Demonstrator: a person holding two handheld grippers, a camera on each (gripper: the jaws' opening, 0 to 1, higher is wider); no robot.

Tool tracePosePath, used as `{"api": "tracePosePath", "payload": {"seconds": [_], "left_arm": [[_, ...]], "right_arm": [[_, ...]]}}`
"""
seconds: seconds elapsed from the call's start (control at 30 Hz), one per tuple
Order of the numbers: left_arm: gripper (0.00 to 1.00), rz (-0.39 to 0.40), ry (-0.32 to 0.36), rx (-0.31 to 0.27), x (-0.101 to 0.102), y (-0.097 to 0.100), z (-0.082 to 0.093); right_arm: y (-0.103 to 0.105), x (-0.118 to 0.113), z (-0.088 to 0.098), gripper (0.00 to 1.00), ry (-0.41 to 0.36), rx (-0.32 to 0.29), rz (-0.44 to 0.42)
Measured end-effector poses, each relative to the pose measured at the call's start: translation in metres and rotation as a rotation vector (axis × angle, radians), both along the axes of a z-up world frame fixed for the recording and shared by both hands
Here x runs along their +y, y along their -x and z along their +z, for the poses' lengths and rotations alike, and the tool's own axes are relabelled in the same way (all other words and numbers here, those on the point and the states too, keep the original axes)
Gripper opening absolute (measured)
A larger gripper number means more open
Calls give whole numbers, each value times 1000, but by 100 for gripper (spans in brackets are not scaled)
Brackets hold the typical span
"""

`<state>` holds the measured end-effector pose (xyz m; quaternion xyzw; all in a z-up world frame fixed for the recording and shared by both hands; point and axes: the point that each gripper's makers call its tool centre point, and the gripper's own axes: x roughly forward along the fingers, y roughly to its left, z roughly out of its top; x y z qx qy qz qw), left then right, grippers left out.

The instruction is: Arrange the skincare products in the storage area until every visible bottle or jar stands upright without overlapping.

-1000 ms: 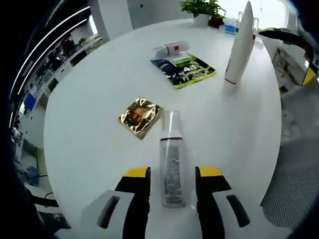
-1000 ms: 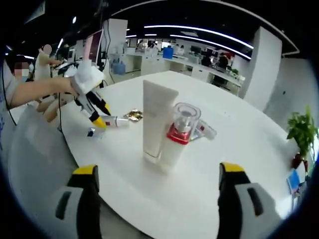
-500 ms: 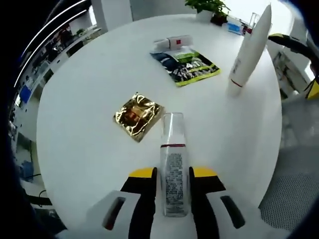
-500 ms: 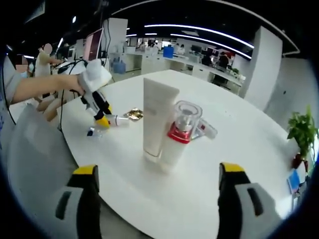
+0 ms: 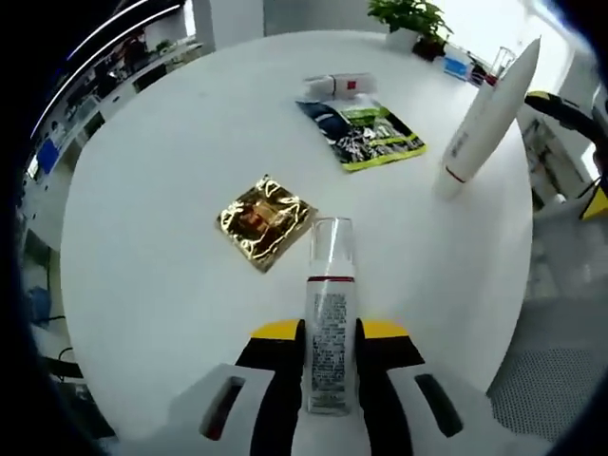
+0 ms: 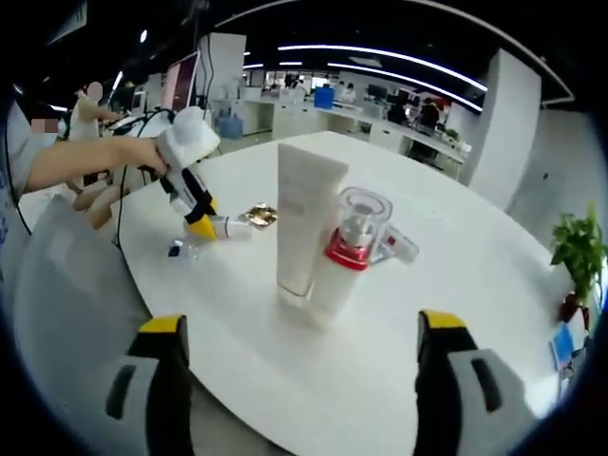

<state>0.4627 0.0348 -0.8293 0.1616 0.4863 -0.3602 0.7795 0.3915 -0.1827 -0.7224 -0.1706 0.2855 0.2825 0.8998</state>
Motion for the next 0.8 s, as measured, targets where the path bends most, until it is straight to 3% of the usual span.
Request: {"api": "tracePosePath", "payload": {"seconds": [0.3, 0.5, 0.8], "left_arm": [[17, 27, 87, 22, -14, 6, 3], [17, 63, 179, -16, -23, 8, 20], [16, 61, 214, -43, -26, 20, 29]], "right_arm": [[5, 7, -7, 100, -62, 24, 7], [4, 8, -9, 100, -97, 20, -2], [7, 17, -14, 100, -153, 47, -6]]}}
